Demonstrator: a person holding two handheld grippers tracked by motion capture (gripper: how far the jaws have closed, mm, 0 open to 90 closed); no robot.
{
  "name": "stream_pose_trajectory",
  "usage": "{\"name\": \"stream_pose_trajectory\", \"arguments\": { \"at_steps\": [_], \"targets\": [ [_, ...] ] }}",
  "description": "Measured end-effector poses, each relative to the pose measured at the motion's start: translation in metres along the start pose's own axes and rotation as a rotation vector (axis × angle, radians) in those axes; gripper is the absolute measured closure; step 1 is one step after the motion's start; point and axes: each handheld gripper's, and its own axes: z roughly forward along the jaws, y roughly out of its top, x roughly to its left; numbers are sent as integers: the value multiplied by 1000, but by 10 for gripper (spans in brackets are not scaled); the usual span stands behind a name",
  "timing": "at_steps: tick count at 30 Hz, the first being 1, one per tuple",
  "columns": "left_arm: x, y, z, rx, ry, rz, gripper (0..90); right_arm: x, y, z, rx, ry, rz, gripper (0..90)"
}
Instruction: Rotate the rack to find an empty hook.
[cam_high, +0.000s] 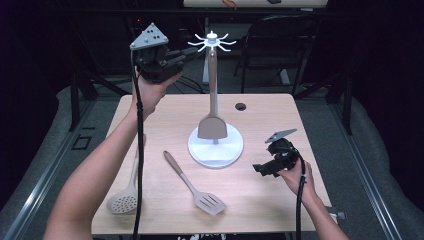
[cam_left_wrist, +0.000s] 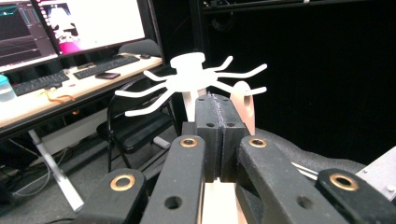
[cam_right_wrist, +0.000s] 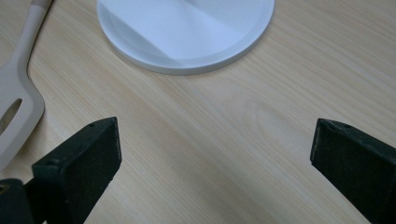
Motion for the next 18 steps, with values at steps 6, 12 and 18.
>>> {"name": "stream_pose_trajectory", "arguments": {
  "at_steps": [6,12,18],
  "targets": [
    [2,1,1,12,18,4,900,0,0,0,-1,-4,0,14],
    [5,0,3,21,30,4,900,1,0,0,4,-10,-2,15],
    [10,-1,6,30,41,-5,900,0,0,0,4,-10,-3,15]
  ]
}}
